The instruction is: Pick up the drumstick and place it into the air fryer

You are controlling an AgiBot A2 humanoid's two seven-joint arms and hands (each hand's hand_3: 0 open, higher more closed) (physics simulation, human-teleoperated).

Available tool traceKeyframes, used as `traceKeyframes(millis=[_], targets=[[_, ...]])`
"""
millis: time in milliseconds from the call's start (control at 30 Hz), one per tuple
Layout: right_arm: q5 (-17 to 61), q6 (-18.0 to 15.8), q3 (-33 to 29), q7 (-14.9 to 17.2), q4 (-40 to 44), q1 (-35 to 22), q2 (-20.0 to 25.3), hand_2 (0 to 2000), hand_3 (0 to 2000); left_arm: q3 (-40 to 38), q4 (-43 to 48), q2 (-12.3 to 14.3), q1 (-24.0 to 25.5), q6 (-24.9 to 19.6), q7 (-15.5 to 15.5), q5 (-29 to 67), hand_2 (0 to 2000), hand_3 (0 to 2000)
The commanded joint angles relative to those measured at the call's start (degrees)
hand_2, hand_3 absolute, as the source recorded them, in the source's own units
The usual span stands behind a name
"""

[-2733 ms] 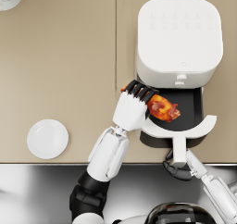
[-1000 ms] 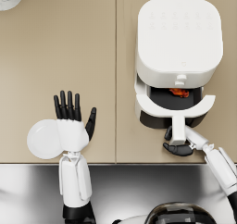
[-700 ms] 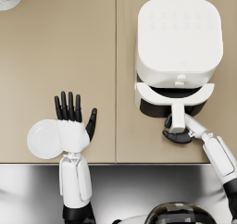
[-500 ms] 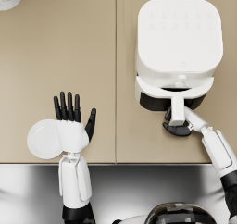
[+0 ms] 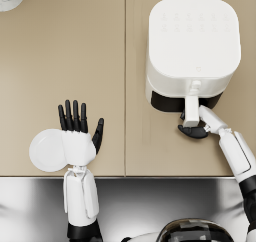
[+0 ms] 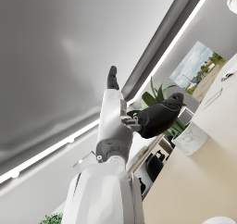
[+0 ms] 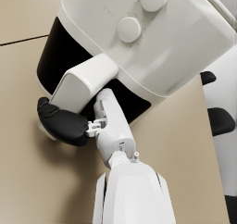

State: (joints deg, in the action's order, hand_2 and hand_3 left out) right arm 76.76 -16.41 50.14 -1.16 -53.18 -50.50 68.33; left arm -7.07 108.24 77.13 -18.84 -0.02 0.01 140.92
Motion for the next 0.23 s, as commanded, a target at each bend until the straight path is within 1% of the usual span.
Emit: traceKeyframes(millis=[33,133,167,233], targets=[[-0.03,-0.08,0.00,0.01,-0.09,-0.18,-0.06,2000,2000,0.00,0.00,0.00,0.01,0.00,0.00,0.00,0,0],[-0.08,0.05,0.00,-0.15,-0.17,-0.45,-0.21,2000,2000,0.00,0.00,0.00,0.02,0.00,0.00,0.00,0,0],[-0.07,-0.44,-0.02,-0.07,-0.15,-0.43,-0.24,2000,2000,0.00,0.00,0.00,0.02,0.00,0.00,0.00,0,0],[-0.14,-0.01,0.00,-0.37,-0.21,-0.40,-0.27,2000,2000,0.00,0.00,0.00,0.02,0.00,0.00,0.00,0,0]])
